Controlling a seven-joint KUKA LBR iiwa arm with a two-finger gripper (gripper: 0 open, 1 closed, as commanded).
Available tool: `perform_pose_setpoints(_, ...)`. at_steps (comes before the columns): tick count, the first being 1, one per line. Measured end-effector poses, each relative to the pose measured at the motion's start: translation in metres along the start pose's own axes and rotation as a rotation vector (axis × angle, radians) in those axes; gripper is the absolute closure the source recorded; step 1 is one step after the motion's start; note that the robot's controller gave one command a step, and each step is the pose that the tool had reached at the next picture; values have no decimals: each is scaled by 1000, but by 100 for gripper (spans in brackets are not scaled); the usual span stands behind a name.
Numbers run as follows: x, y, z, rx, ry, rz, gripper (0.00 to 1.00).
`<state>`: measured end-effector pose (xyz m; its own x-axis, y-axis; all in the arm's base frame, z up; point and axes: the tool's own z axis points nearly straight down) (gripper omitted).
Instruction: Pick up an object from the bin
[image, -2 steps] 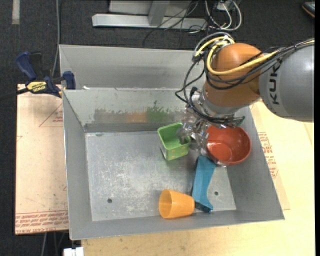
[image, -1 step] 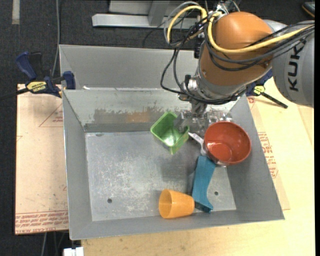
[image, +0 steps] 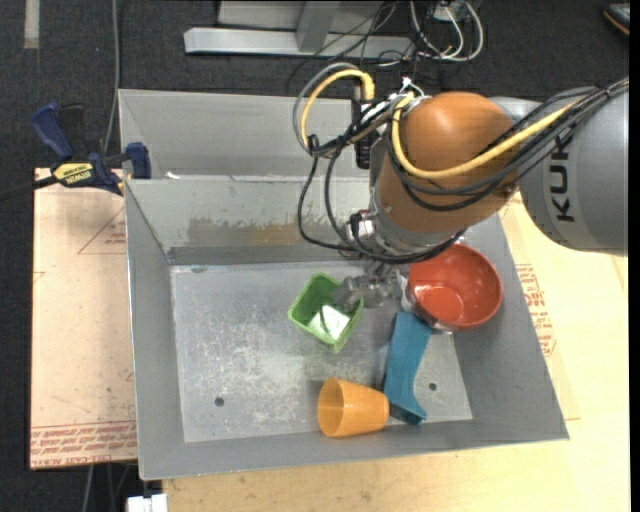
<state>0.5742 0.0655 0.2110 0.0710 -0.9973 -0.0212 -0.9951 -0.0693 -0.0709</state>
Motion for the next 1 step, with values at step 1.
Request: perform_pose_setpoints(1, 10, -28, 138, 9, 6, -213, 100)
